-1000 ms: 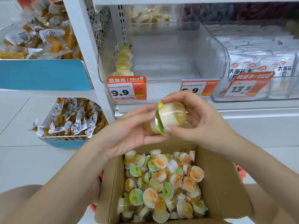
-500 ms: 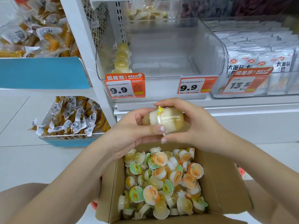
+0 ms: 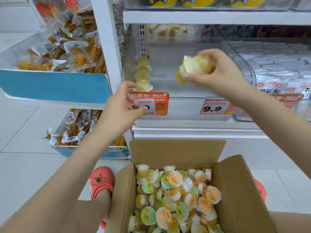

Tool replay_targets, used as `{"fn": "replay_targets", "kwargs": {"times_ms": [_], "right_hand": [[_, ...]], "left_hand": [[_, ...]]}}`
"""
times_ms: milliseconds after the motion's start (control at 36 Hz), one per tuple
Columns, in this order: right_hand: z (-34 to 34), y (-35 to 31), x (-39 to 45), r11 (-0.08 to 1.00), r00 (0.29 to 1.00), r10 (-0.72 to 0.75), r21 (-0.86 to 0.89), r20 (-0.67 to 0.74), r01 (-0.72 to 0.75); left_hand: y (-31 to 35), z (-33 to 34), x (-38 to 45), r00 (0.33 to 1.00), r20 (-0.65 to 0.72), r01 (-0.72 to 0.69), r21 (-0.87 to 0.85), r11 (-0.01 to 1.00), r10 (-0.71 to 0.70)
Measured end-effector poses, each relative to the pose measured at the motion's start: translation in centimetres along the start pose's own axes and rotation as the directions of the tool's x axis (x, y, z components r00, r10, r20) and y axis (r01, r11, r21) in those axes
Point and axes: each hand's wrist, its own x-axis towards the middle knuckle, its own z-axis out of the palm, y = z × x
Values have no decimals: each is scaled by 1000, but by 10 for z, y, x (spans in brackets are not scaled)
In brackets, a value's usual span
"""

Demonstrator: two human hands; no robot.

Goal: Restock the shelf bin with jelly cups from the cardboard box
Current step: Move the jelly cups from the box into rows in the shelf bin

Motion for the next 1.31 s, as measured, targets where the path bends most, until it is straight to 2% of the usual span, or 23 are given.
{"fn": "replay_targets", "kwargs": {"times_ms": [83,194,278,361,472,556,694,889,972,1056,1139,1222,1306], "right_hand": [[22,-4,62,978,995,29,-207,97,-9],[62,15,120,959,969,121,-277,214,-59],[86,33,149,928,963,147,-367,226,-56],[104,49,165,918,956,166,-392,242,-60],[115,66,178,925,956,162,-375,244,-61],[125,83,183,928,974,94,-373,204,-12],[128,97,185,978,988,114,-185,107,-92],[134,100,182,986,994,103,-138,48,-95],[137,103,184,990,993,109,-95,53,-103],[134,104,183,984,985,117,-152,127,-97],[131,101,181,982,981,136,-150,138,-115],[125,82,174,989,990,133,-72,38,-130],[100,50,150,998,997,70,2,-38,-70]], "left_hand": [[-7,-3,8,998,38,-58,189,980,52],[-9,-3,17,994,51,-105,336,936,93],[-14,-2,26,987,30,-158,417,895,160],[-16,-2,33,986,43,-164,448,879,162],[-18,-3,40,992,53,-127,419,899,115],[-20,-3,41,992,58,-126,407,905,112],[-21,-1,37,988,52,-155,419,895,146],[-22,1,36,986,51,-163,431,887,156],[-21,2,37,988,49,-156,422,893,149],[-21,2,37,988,49,-152,416,896,145],[-21,0,36,989,43,-146,401,904,141],[-20,-2,35,993,43,-121,335,934,113],[-18,-5,28,996,38,-92,250,964,85]]}}
